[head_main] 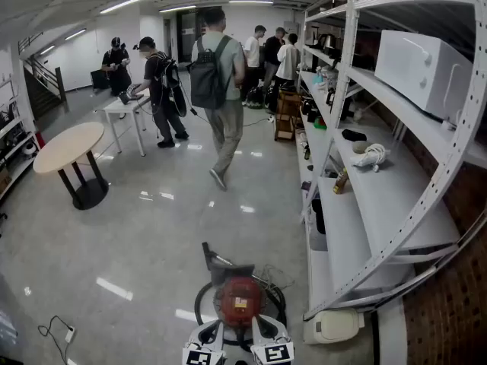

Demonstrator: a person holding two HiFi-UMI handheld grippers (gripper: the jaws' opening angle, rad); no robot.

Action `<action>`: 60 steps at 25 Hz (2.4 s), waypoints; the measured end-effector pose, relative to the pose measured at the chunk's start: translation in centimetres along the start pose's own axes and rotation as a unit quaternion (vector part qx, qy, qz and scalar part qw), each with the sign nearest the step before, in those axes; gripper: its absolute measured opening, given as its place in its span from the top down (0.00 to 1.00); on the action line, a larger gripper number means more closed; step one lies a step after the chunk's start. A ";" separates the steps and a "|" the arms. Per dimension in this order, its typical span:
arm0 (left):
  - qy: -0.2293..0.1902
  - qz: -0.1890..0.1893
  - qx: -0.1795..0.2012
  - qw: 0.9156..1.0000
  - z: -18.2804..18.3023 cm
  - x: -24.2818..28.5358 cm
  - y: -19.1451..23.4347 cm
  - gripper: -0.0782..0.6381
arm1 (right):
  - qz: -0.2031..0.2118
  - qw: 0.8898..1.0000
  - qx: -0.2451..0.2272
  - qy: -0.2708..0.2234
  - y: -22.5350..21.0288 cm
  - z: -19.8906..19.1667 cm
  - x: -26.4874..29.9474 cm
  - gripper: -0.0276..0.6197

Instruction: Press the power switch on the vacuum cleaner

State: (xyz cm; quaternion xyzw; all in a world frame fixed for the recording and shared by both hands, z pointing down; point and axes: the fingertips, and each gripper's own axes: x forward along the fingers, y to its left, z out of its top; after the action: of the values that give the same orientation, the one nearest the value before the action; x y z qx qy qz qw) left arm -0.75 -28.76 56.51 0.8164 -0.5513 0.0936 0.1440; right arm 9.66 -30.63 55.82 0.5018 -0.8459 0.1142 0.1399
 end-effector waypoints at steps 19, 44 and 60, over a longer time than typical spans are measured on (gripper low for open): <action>-0.029 -0.024 0.021 0.999 -2.5 -14.5 2.1 0.87 | -0.031 0.999 0.025 -0.017 12.6 -2.8 -8.7 0.97; -0.047 -0.013 0.022 0.999 -4.2 -26.6 -3.5 0.87 | -0.030 0.999 0.006 -0.029 17.7 -3.7 -21.9 0.97; -0.047 0.000 0.048 0.998 -5.0 -28.8 -9.4 0.87 | 0.005 0.999 0.013 -0.033 13.4 -7.4 -27.9 0.97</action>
State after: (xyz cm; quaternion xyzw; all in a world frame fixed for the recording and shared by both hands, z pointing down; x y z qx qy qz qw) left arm -2.81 1.39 50.99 0.8257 -0.5527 0.0815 0.0784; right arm 11.48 0.93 52.21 0.5028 -0.8510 0.1090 0.1054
